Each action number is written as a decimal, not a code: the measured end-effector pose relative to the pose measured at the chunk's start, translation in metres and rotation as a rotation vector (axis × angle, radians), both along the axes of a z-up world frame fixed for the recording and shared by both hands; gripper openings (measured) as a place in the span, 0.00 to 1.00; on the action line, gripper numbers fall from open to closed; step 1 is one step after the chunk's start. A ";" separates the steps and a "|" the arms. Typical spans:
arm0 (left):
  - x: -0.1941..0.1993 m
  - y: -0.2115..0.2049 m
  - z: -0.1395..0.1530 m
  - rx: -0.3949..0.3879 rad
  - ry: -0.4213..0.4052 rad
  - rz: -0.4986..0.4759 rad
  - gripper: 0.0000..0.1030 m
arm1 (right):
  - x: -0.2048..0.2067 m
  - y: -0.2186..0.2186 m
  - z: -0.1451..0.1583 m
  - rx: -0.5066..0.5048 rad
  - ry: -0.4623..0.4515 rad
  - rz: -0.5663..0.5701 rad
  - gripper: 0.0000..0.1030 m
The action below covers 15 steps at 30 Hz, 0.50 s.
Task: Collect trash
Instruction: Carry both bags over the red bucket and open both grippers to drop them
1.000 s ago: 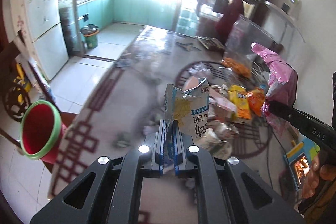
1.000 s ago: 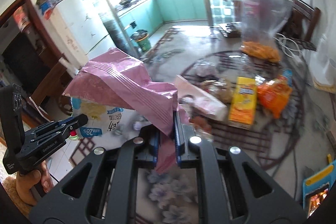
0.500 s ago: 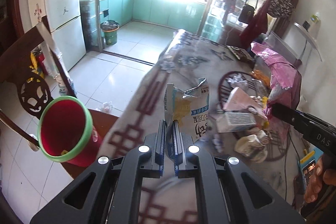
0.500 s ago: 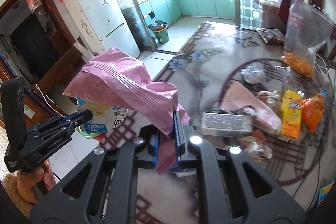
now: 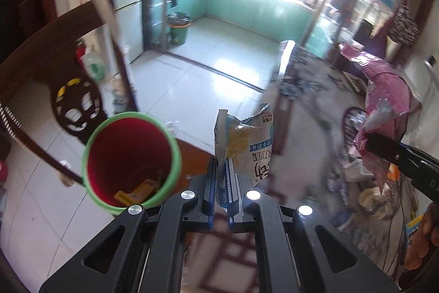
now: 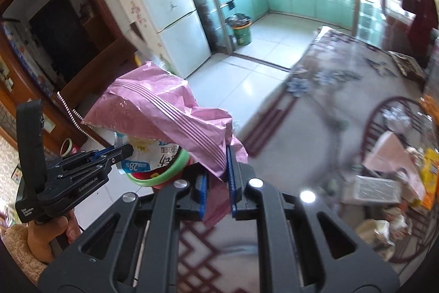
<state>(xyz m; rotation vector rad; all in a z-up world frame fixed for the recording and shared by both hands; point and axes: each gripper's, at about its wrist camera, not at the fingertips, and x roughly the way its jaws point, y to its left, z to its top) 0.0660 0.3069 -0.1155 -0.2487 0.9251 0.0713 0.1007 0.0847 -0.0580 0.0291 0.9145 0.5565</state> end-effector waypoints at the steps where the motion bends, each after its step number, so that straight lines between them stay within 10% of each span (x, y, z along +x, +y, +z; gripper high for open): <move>1: 0.001 0.007 -0.002 0.003 0.005 0.014 0.05 | 0.001 0.007 -0.002 -0.002 0.004 0.012 0.12; 15: 0.012 0.125 -0.071 0.006 0.158 0.251 0.05 | 0.047 0.131 -0.070 -0.034 0.172 0.182 0.13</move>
